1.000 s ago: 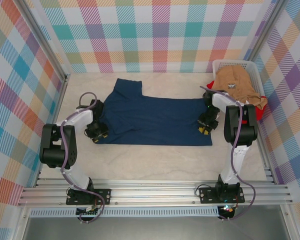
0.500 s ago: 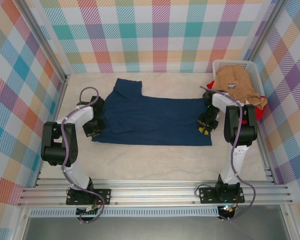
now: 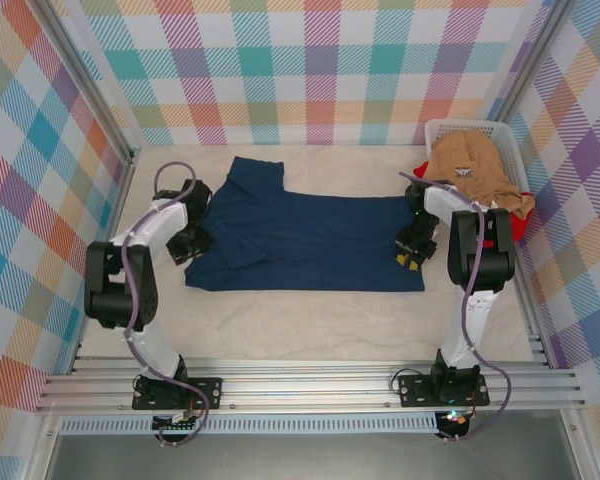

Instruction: Fold and stack the t-shirts

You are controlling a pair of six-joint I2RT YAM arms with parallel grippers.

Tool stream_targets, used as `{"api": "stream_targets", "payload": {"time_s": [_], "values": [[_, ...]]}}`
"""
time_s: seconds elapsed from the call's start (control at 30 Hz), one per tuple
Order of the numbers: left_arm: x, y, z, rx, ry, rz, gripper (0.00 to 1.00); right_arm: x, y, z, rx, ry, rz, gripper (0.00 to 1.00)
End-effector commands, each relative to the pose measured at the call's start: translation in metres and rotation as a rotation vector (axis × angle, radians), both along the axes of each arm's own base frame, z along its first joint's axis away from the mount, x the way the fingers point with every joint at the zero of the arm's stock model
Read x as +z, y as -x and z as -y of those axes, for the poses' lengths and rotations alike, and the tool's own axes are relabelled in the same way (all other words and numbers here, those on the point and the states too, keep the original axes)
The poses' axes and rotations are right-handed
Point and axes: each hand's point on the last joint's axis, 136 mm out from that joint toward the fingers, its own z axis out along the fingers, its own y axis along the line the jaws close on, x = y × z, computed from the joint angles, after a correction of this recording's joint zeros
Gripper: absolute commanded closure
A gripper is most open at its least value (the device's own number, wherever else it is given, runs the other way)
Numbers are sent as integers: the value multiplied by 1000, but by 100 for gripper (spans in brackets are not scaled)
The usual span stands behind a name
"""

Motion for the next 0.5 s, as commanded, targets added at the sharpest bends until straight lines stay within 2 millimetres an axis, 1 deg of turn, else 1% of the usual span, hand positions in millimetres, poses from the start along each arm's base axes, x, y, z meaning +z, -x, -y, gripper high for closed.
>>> {"api": "stream_targets", "payload": {"time_s": [0.0,0.07,0.17,0.23,0.27,0.4,0.47], "values": [[-2,5,63,165,316,41,59,-5,1,-3,22,-8,-16,74],[-18,7,88,232,398,31,58,-6,2,-3,23,-7,-20,74],[-33,0,103,301,448,39,58,-6,1,-4,25,-12,-16,74],[-40,-6,104,303,440,32,59,-8,2,-4,25,-12,-22,74],[-43,-7,102,293,416,18,60,-8,2,-4,24,-12,-22,74],[-55,-1,98,269,374,-32,62,-7,3,-4,24,-12,-21,73],[-60,1,98,272,379,-32,66,-7,3,-4,22,-14,-19,73]]}}
